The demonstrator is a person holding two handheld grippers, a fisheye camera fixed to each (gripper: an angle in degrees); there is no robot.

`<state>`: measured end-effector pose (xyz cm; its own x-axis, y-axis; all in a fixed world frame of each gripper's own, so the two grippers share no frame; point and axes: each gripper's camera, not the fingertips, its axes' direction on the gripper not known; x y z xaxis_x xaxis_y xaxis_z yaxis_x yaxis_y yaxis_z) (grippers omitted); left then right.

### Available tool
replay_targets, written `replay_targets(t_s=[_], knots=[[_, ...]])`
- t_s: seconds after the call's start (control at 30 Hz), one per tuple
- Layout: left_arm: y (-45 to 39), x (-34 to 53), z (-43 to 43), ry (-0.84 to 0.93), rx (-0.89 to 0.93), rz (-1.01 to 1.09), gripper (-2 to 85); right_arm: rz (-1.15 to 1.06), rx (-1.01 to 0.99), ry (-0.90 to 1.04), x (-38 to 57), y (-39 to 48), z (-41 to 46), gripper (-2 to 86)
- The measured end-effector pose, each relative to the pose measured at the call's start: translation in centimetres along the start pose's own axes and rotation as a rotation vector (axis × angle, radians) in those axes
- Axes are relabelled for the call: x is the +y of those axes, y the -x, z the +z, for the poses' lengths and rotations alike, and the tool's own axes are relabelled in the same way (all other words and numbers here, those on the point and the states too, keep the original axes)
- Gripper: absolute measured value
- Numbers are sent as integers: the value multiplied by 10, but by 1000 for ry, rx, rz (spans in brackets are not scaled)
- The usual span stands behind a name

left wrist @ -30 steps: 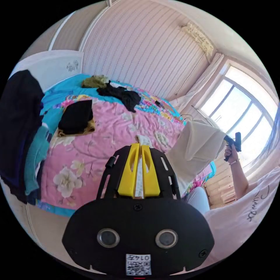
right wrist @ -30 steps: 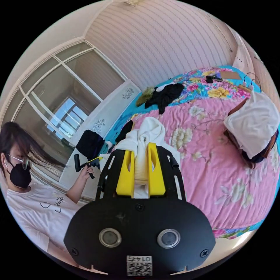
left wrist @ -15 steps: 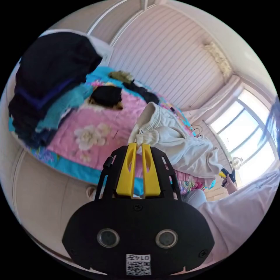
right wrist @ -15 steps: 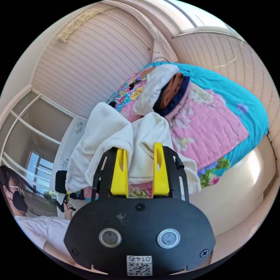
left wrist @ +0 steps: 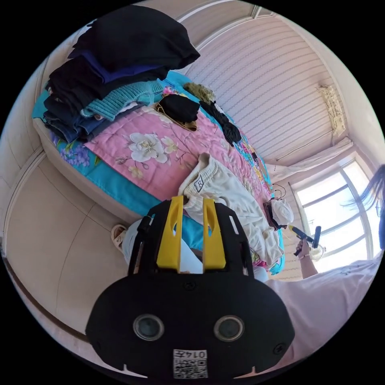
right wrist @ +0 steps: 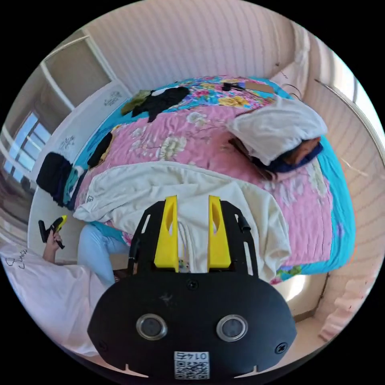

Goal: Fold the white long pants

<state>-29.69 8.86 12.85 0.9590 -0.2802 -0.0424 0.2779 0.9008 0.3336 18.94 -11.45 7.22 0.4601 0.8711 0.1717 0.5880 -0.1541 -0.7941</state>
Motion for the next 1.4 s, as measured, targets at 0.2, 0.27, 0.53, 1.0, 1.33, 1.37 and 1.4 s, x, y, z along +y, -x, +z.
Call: replay_targets(t_s=[0.2,0.27,0.53,1.0,1.33,1.37,1.4], knots=[[3,7,44,13,53,-153,122,-462,-221,159,-152,175,118,188],[-2,7,50,-22,54,-177,115,-494,-260,250,-183,217,151,225],[-30,0,79,33,-8,-67,21,-558,-97,495,-220,288,250,159],[-93,-41,-49,-453,-52,183,3,-820,-350,27,-337,317,71,22],[-32,-41,7,-172,-236,2,-7,-661,-433,323,-272,340,203,74],[-47,-34,5,-176,-236,57,-8,-659,-423,305,-259,328,198,73],[-65,-30,6,-156,-243,129,-9,-647,-382,274,-231,300,186,68]])
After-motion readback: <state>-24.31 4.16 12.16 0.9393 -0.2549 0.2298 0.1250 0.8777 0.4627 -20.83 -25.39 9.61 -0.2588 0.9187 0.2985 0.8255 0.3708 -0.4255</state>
